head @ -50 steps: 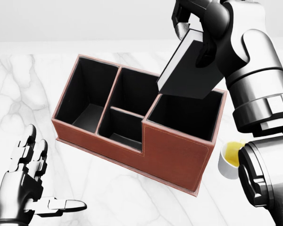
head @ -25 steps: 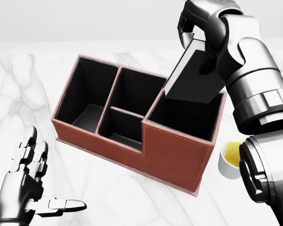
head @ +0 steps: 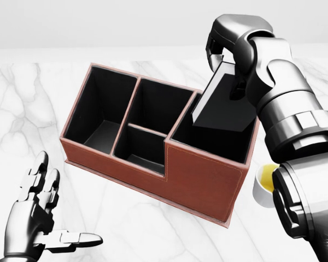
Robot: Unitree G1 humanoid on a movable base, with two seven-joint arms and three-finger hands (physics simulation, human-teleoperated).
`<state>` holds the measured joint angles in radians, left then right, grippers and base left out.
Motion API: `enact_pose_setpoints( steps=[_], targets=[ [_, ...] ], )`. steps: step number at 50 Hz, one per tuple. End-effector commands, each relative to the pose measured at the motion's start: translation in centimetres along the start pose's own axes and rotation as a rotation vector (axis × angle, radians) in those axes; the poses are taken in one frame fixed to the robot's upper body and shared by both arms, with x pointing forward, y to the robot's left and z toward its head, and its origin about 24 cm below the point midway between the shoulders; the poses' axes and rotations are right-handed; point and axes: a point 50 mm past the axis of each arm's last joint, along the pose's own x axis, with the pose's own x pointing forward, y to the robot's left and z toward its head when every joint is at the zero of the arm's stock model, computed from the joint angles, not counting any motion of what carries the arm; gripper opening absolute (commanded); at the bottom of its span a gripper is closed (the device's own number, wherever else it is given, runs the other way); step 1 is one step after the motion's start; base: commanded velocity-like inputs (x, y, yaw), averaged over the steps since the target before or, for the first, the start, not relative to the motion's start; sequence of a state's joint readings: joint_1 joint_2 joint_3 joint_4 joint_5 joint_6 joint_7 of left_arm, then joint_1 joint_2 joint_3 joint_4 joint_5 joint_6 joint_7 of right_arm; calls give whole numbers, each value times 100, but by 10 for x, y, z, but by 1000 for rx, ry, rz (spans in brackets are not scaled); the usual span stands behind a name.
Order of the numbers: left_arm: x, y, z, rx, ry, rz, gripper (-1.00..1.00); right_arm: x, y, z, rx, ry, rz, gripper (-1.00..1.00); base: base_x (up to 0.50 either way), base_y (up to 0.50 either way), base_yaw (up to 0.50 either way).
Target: Pick up the book and place it in the right compartment of the caddy.
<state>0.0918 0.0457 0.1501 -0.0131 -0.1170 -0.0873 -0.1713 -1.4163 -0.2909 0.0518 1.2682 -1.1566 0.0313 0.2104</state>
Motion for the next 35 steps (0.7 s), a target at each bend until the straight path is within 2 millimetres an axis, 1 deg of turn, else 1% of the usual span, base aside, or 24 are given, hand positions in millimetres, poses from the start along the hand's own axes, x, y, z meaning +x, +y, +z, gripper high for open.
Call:
enact_pose_setpoints(
  steps=[1, 15, 23, 35],
  targets=[
    [0, 0, -5, 0, 23, -1, 100, 0, 0, 0, -14, 10, -26, -100, 0, 0, 0],
    [1, 0, -11, -2, 46, -3, 100, 2, 11, -1, -21, 26, -17, -100, 0, 0, 0],
    [2, 1, -14, -6, 60, -7, 100, 2, 15, 2, -32, 30, -22, -100, 0, 0, 0],
    [-1, 2, -17, -12, 76, -22, 100, 3, 26, 7, -34, 31, -5, -100, 0, 0, 0]
  ],
)
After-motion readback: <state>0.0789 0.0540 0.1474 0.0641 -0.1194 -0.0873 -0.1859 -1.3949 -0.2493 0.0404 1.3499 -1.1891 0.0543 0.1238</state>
